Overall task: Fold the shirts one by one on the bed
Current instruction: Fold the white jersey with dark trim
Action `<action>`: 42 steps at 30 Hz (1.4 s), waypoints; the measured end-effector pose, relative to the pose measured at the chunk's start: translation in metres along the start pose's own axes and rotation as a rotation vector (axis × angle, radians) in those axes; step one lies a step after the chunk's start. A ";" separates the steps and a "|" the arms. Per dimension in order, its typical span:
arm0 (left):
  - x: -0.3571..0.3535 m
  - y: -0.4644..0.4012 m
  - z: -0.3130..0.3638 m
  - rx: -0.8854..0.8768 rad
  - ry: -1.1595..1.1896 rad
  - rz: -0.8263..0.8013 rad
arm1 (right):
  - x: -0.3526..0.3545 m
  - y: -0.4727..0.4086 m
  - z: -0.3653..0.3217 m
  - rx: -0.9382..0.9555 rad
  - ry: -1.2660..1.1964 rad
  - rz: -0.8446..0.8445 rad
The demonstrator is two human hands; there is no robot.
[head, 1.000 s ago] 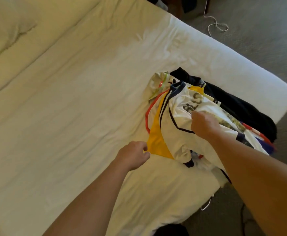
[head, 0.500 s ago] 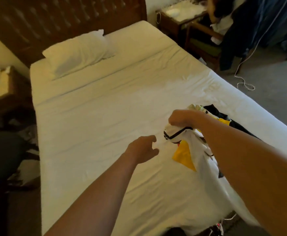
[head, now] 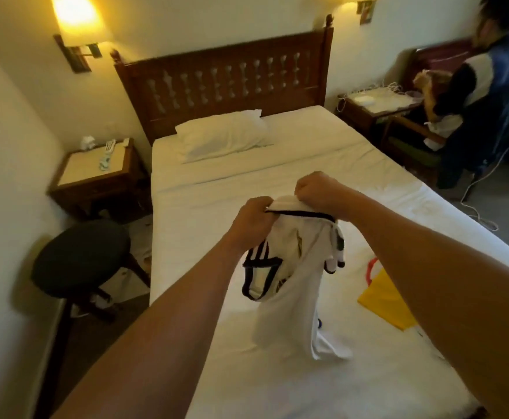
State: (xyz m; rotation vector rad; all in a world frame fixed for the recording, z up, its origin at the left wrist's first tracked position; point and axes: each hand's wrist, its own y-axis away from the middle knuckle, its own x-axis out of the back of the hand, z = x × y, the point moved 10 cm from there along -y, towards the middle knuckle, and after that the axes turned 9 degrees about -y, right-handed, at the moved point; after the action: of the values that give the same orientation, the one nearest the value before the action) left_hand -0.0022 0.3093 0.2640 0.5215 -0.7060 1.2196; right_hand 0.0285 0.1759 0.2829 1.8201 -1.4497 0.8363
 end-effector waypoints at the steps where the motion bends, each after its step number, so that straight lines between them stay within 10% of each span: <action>1: 0.014 0.001 -0.001 0.007 0.020 0.026 | 0.007 0.002 -0.003 -0.015 -0.051 0.052; 15: 0.179 0.035 0.028 0.018 -0.263 0.285 | 0.032 0.033 -0.144 0.429 0.312 0.161; 27: 0.236 0.068 0.017 0.160 -0.593 0.277 | 0.079 0.001 -0.157 0.348 -0.113 0.135; 37: 0.244 0.073 0.015 0.292 -0.535 0.318 | 0.121 0.010 -0.210 0.524 -0.152 0.304; 42: 0.213 0.061 0.038 0.260 -0.063 0.381 | 0.115 0.043 -0.285 0.772 0.017 0.262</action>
State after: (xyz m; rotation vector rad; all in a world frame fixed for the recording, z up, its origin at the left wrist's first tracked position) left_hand -0.0303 0.4390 0.4453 0.6612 -0.7246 1.6719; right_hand -0.0156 0.3349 0.5459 2.1569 -1.4865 1.7191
